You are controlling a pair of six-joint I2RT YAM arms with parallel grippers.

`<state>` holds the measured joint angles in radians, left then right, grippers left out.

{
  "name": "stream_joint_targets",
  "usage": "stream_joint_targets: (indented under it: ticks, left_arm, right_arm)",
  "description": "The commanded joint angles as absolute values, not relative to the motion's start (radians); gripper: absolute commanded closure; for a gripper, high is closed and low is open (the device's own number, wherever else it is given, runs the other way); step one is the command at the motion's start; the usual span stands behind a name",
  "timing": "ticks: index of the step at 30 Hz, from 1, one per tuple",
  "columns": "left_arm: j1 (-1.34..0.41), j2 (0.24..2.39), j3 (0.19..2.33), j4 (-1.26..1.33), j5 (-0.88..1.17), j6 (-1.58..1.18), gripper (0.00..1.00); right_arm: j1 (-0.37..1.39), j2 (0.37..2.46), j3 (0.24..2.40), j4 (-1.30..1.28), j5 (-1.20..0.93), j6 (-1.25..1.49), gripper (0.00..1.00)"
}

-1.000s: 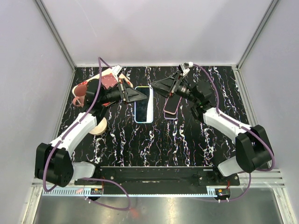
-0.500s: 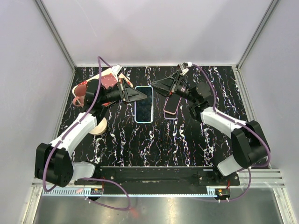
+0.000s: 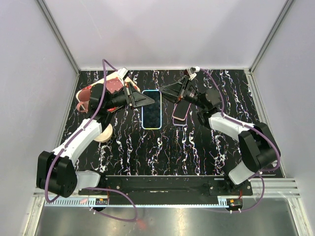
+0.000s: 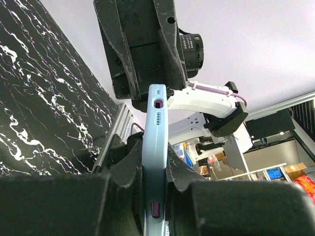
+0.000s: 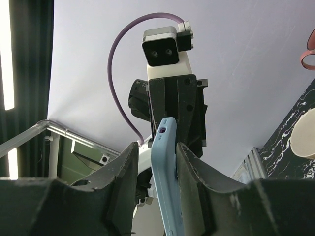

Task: Take the phone out of the phone case
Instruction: Remove the phone case from the phone.

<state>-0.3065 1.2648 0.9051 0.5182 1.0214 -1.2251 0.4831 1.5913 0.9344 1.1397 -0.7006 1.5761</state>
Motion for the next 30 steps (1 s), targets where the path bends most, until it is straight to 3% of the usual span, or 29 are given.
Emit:
stream_joint_targets:
  ticks: [1, 30]
  left_arm:
    - [-0.31, 1.224, 0.931, 0.623, 1.028, -1.252, 1.0]
    - [-0.318, 1.235, 0.925, 0.667, 1.037, -1.281, 1.0]
  right_arm:
    - [0.486, 1.582, 0.931, 1.187, -0.715, 1.569, 0.59]
    - [0.515, 1.595, 0.994, 1.106, -0.73, 1.523, 0.6]
